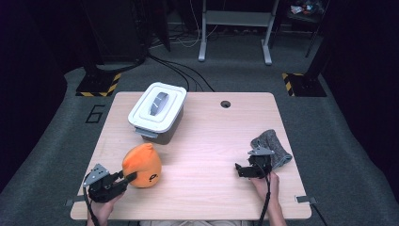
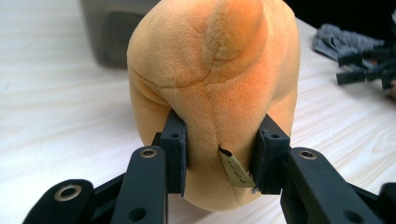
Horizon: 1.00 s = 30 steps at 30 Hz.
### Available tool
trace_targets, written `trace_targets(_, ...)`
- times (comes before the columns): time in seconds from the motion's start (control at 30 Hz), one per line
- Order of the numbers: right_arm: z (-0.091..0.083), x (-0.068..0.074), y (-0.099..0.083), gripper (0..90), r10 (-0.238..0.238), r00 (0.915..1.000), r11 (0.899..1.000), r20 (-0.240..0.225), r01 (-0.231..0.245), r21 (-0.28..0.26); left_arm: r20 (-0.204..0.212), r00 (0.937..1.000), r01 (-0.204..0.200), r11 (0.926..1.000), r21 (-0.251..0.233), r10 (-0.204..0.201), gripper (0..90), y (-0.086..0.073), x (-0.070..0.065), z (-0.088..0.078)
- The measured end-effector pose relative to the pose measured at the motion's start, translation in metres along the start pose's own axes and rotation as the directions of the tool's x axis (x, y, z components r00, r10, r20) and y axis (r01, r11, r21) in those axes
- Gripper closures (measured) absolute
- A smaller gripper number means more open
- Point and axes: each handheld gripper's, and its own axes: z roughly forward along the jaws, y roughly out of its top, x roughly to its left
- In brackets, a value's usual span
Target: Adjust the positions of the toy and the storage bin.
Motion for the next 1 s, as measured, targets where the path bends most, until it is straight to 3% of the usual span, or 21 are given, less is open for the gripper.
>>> trace_targets(0.1,0.000,0.000,0.000,6.9,0.001,1.0000,1.000,0.002,-0.001,-0.003,-0.008,0.9978,0.066,0.9978,0.002,-0.066,62.8,-0.004,0.010,-0.001)
trace_targets(0.23,0.000,0.000,0.000,6.9,0.001,1.0000,1.000,0.004,-0.001,-0.002,-0.023,0.9946,0.101,0.9948,0.012,-0.101,61.4,-0.007,0.020,-0.001)
trace_targets(0.43,0.000,0.000,0.000,6.9,0.001,1.0000,1.000,0.004,-0.001,-0.003,-0.086,0.9938,0.073,0.9968,0.034,-0.070,48.8,-0.003,0.020,0.002)
trace_targets(0.57,0.000,0.000,0.000,6.9,0.001,1.0000,1.000,0.002,-0.001,-0.003,-0.141,0.9899,0.013,0.9989,0.045,-0.006,38.4,0.002,0.019,0.004)
trace_targets(0.63,0.000,0.000,0.000,6.9,-0.001,1.0000,1.000,-0.004,0.001,0.000,-0.190,0.9817,-0.011,0.9995,0.029,0.016,34.7,0.004,0.017,0.005)
trace_targets(0.77,0.000,0.000,0.000,6.9,-0.001,1.0000,1.000,-0.008,0.001,0.000,-0.283,0.9559,-0.074,0.9969,0.027,0.078,33.8,0.010,0.019,0.003)
trace_targets(1.0,0.000,0.000,0.000,6.9,0.003,1.0000,1.000,-0.005,-0.003,0.003,-0.309,0.9499,-0.043,0.9989,0.019,0.047,33.4,0.017,0.036,0.004)
